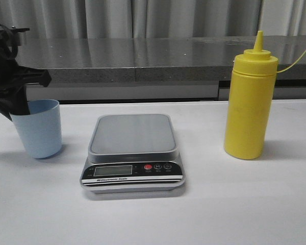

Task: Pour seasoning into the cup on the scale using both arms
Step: 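Lift the blue cup with the left gripper and carry it over the scale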

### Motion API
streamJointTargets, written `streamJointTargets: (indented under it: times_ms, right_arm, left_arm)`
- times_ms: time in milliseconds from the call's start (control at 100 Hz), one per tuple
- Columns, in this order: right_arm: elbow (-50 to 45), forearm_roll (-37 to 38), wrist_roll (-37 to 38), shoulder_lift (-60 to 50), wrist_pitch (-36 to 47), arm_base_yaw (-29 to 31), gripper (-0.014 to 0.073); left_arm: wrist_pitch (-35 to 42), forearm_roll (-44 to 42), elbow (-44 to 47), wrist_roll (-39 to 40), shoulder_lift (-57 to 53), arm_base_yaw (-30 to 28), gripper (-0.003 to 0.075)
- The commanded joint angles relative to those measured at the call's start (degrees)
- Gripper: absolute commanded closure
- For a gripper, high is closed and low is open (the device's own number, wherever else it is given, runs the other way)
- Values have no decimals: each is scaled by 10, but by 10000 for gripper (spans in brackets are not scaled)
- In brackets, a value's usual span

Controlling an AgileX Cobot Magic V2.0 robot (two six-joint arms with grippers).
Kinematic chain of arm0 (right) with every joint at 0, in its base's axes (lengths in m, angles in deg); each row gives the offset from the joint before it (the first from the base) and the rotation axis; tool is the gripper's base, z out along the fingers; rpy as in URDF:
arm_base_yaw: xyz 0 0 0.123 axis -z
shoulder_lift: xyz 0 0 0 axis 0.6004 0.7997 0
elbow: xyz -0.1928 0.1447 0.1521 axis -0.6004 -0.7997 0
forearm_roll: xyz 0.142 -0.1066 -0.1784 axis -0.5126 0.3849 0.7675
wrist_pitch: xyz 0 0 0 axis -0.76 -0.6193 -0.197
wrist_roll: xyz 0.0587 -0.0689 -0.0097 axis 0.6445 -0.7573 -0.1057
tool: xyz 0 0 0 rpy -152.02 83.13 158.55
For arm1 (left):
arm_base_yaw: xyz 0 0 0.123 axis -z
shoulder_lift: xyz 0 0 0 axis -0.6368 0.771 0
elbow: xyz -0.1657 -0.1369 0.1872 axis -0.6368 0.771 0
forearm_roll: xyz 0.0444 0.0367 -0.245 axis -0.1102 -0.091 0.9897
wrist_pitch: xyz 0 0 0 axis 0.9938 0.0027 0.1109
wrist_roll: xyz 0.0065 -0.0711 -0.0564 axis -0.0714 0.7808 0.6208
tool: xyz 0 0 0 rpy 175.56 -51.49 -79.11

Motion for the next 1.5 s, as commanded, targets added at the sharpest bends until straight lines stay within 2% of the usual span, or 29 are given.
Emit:
streamJointTargets:
  times_ms: [0,210,340,620,900,1190,1490]
  right_arm:
    - [9,7,-2,-12,42,3,662]
    - [9,7,-2,-12,42,3,662]
    - [9,7,-2,-12,42,3,662]
    - [9,7,-2,-12,42,3,662]
    - [9,7,-2,-12,42,3,662]
    - [9,7,-2,-12,42,3,662]
    - [9,7,-2,-12,42,3,662]
  left_arm:
    - [17,4,-16,3,-26,-1,740]
    - [12,4,-29,3,-29,-1,740]
    - [-25,14,-71,3,-30,0,740]
    - [-109,113,-184,3,-30,2,740]
    - [-116,116,-209,-39,-30,66,740]
    - [-109,99,-209,-49,-10,139,740]
    - [-108,92,-209,-49,34,153,739]
